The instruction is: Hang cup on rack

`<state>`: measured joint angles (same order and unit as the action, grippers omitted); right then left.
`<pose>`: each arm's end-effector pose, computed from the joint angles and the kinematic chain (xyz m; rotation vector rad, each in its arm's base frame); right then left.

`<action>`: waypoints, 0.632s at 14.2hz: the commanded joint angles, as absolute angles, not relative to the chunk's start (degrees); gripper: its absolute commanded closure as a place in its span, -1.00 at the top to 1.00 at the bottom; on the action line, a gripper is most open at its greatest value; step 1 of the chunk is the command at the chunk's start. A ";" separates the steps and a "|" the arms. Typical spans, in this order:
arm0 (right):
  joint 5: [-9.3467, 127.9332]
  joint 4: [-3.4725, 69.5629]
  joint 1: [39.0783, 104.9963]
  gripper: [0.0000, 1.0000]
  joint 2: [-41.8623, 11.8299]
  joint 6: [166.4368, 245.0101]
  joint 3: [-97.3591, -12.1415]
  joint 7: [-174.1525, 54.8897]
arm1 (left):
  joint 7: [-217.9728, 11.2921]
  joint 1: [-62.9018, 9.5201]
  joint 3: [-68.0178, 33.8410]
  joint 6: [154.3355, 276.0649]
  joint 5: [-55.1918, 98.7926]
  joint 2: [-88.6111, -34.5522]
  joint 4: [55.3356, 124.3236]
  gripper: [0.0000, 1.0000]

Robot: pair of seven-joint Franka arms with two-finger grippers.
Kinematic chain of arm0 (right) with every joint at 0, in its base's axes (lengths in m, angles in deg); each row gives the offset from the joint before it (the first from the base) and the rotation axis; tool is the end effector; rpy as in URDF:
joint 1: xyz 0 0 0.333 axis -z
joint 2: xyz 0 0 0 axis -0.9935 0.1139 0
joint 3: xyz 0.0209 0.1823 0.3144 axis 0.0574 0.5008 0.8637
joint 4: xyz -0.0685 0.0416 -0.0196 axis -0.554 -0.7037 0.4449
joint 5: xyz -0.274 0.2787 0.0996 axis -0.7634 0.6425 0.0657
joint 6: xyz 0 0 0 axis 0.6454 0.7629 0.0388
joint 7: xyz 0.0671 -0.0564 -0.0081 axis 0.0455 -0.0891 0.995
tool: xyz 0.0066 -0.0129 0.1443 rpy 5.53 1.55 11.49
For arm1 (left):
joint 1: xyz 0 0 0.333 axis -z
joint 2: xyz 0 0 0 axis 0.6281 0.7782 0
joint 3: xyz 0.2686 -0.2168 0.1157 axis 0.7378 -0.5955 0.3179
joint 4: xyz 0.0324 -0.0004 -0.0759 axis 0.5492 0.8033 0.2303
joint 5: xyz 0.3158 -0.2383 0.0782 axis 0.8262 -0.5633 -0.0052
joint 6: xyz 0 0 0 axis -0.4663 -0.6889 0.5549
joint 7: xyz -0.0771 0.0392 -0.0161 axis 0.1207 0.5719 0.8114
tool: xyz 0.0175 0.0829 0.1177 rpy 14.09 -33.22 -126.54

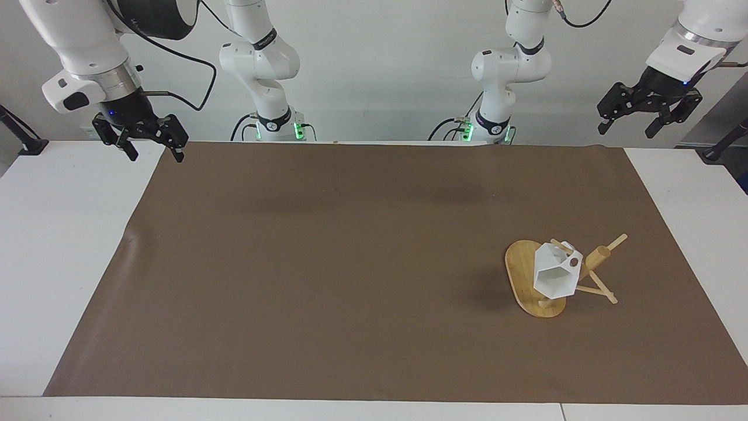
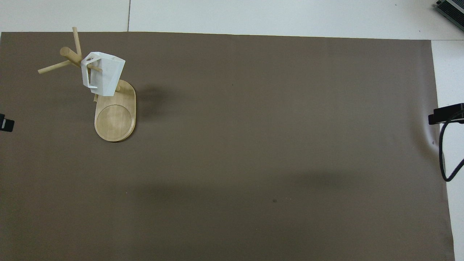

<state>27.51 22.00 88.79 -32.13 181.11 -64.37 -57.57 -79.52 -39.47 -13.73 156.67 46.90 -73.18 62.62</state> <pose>0.5539 -0.0788 0.6361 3.1172 -0.0459 0.0518 0.5335 0.0080 0.7015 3.1319 -0.2057 -0.0136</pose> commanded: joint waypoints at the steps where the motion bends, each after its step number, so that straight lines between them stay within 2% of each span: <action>1: 27.65 23.69 88.91 1.00 -33.70 181.47 -64.15 -57.08 | -81.39 -39.87 -14.24 157.66 48.34 -74.54 64.39 1.00; 9: 27.65 23.69 88.91 1.00 -33.70 181.47 -64.15 -57.08 | -84.55 -38.65 -14.41 160.75 49.49 -74.72 65.80 1.00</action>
